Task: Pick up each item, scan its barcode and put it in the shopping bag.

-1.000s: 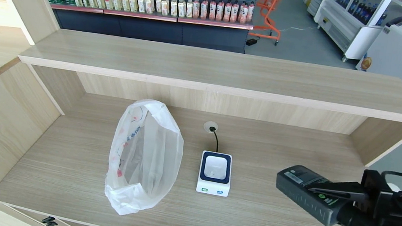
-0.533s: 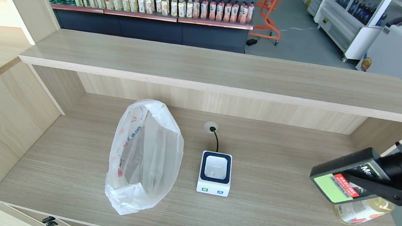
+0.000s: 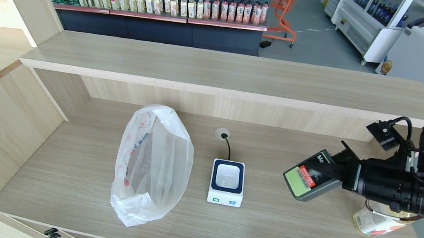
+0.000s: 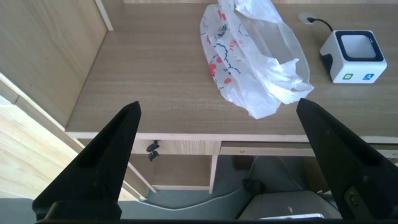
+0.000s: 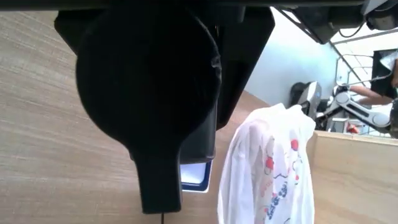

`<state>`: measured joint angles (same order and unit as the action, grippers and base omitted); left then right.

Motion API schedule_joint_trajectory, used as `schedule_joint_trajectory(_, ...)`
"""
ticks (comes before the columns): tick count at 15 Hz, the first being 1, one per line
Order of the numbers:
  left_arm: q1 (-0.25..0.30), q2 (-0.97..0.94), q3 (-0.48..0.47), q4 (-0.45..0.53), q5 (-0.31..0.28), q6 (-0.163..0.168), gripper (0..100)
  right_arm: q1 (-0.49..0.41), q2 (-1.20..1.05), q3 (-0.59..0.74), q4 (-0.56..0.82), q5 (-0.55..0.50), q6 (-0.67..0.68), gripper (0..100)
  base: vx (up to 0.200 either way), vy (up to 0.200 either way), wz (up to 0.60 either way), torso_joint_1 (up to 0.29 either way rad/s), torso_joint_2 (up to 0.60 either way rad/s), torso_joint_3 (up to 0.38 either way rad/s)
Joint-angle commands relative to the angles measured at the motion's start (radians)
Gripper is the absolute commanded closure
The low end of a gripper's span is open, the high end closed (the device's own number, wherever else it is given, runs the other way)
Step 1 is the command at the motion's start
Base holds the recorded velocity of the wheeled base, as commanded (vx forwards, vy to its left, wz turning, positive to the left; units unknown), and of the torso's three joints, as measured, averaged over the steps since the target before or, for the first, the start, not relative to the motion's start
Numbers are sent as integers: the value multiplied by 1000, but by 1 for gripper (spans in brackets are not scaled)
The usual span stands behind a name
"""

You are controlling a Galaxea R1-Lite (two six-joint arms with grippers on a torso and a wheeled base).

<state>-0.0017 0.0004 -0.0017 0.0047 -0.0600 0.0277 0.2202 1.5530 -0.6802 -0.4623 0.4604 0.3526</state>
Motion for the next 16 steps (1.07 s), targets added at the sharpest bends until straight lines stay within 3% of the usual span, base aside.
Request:
schedule_joint_trajectory(1, 0, 0, 0, 0, 2, 0, 0, 100, 162, -7, -68, -62, 60, 100, 0, 0, 0, 0, 0, 0)
schedule_joint_trajectory(16, 0, 0, 0, 0, 0, 0, 0, 231, 437, -206, -122, -131, 55, 100, 0, 0, 0, 0, 0, 0)
